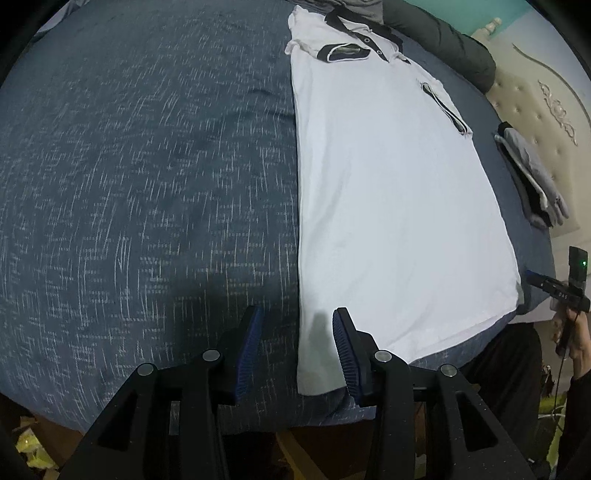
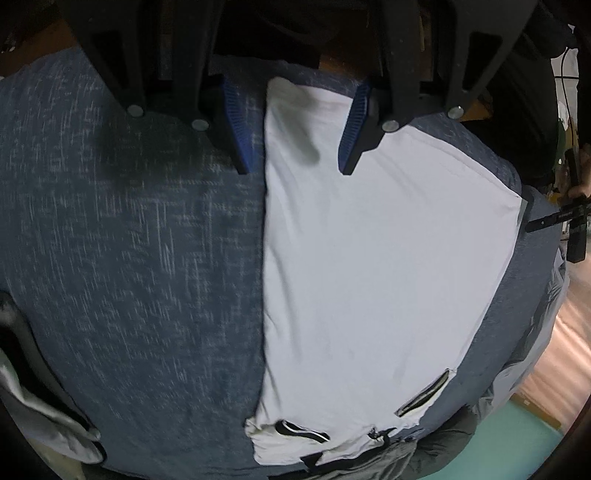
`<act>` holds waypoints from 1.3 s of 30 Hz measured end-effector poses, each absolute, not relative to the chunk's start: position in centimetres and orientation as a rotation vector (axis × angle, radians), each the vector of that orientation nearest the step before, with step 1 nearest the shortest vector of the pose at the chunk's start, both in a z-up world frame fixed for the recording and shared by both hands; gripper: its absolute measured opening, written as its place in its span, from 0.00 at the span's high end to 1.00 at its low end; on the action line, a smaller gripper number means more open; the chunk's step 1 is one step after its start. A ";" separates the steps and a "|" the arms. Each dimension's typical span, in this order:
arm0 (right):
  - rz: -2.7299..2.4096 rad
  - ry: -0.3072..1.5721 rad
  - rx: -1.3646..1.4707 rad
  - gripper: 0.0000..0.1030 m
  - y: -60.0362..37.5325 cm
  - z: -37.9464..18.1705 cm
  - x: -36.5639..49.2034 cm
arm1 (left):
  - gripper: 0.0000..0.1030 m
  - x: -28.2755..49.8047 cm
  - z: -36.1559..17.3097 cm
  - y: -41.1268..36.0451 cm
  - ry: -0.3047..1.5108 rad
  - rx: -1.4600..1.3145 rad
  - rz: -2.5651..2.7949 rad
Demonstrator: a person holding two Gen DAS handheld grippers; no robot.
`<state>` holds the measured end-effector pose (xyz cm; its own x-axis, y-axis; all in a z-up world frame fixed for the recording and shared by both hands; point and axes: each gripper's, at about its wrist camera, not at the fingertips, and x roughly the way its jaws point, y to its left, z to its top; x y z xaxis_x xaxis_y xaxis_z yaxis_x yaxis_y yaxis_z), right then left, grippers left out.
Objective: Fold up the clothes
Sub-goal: 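Move both grippers to the hem end of the folded polo strip, then close both grippers on the polo hem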
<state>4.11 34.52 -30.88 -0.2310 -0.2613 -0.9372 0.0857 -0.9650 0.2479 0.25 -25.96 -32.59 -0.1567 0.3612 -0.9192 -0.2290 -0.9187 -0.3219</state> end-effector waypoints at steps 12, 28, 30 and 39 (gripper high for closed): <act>-2.252 -0.235 1.836 0.52 35.0 -32.5 5.7 | 0.58 1.1 -33.7 -25.9 -0.169 -1.771 2.104; -2.225 -0.268 1.858 0.52 35.1 -33.1 6.3 | 0.58 1.5 -34.8 -25.5 -0.186 -1.778 2.084; -2.225 -0.275 1.858 0.52 35.0 -33.2 6.3 | 0.58 1.6 -34.7 -25.4 -0.191 -1.766 2.081; -2.236 -0.281 1.854 0.82 33.8 -33.3 6.5 | 0.82 2.5 -35.0 -24.1 -0.195 -1.737 2.046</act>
